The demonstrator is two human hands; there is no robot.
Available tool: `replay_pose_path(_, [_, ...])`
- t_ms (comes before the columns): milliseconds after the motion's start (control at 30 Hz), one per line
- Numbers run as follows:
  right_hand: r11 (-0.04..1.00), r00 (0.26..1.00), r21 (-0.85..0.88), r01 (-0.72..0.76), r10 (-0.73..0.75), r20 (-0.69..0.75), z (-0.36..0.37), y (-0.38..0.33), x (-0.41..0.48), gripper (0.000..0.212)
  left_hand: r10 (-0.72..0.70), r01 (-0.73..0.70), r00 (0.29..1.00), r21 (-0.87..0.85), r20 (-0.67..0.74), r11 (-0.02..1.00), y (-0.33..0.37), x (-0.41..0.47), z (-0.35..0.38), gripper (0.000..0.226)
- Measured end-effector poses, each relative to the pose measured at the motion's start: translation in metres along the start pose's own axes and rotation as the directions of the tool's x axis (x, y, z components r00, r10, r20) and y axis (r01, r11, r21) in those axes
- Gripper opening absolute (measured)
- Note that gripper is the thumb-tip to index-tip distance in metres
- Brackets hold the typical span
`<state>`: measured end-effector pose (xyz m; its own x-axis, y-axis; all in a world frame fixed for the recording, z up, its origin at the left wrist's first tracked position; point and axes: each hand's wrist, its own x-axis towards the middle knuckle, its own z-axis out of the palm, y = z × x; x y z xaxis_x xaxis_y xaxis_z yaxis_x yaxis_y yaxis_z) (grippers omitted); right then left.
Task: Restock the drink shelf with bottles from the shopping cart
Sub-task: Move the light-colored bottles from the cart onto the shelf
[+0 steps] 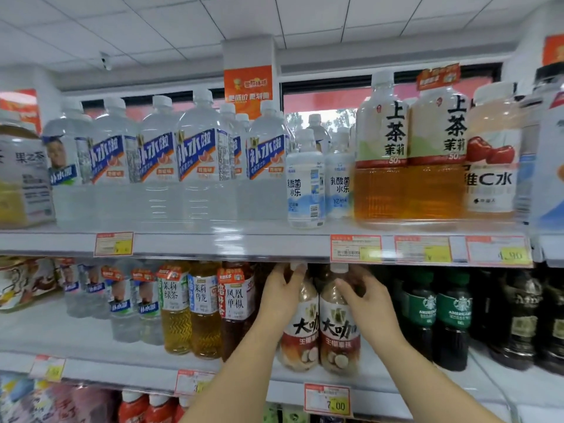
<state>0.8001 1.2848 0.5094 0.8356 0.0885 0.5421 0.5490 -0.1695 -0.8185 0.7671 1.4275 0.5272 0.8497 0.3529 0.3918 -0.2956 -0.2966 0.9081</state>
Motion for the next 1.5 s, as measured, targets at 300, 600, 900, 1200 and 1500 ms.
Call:
replay_pose_path(300, [0.967,0.988,-0.246,-0.073,0.103,0.112,-0.001,0.041,-0.045,0.093,-0.024,0.020,1.000,0.221,0.015,0.975,-0.049,-0.036,0.006,0.096])
replay_pose_path(600, [0.940,0.982,-0.333,-0.073,0.125,0.139,0.002,0.063,-0.039,0.080,-0.061,0.038,0.995,0.271,0.075,0.962,-0.083,-0.035,-0.005,0.089])
replay_pose_path(900, [0.949,0.985,-0.312,-0.051,0.100,0.142,0.011,0.064,-0.038,0.070,0.016,-0.066,0.974,0.214,0.227,0.975,-0.084,-0.027,-0.018,0.079])
replay_pose_path(1200, [0.947,0.977,-0.315,-0.056,0.117,0.176,0.012,0.059,-0.040,0.065,-0.027,0.001,0.996,0.283,0.089,0.959,-0.091,-0.035,-0.014,0.089])
replay_pose_path(1500, [0.964,0.870,-0.218,-0.154,0.237,0.433,-0.001,0.047,-0.018,0.089,0.192,-0.269,0.962,0.558,0.193,0.785,-0.105,-0.074,-0.024,0.077])
